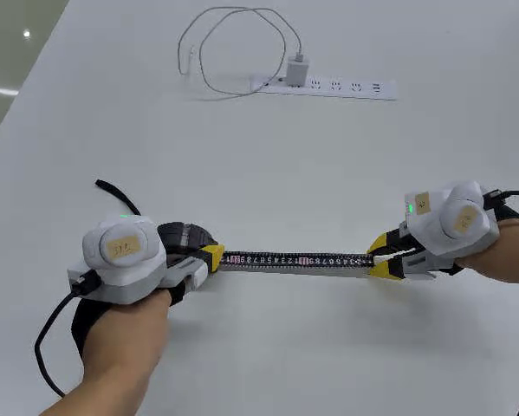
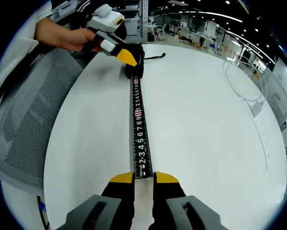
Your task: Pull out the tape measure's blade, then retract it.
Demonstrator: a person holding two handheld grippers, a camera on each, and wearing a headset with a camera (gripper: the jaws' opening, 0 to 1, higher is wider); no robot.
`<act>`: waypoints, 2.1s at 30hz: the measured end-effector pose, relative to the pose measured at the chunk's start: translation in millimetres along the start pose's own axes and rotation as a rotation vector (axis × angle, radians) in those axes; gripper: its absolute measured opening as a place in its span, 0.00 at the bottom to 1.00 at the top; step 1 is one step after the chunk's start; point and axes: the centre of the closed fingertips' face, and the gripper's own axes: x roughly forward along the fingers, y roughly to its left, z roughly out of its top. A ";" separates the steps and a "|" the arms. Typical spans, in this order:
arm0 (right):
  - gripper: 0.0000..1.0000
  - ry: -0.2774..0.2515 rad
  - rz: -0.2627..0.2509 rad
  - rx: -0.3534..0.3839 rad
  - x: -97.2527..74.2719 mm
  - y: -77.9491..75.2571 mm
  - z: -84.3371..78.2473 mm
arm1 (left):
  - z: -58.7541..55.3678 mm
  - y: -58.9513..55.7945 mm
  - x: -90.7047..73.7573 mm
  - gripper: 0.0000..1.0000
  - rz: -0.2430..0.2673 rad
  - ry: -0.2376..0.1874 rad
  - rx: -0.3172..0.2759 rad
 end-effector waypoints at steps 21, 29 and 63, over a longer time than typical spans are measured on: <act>0.09 -0.021 0.009 -0.009 7.7 -0.7 14.3 | 0.3 -1.5 -2.5 0.58 -0.018 -0.008 -0.019; 0.09 -0.025 0.017 -0.010 11.4 0.9 20.1 | 0.6 -1.8 -3.4 0.58 -0.023 -0.008 -0.023; 0.09 -0.092 0.053 0.001 32.1 2.7 51.5 | 1.1 0.8 -2.7 0.58 -0.042 -0.012 -0.047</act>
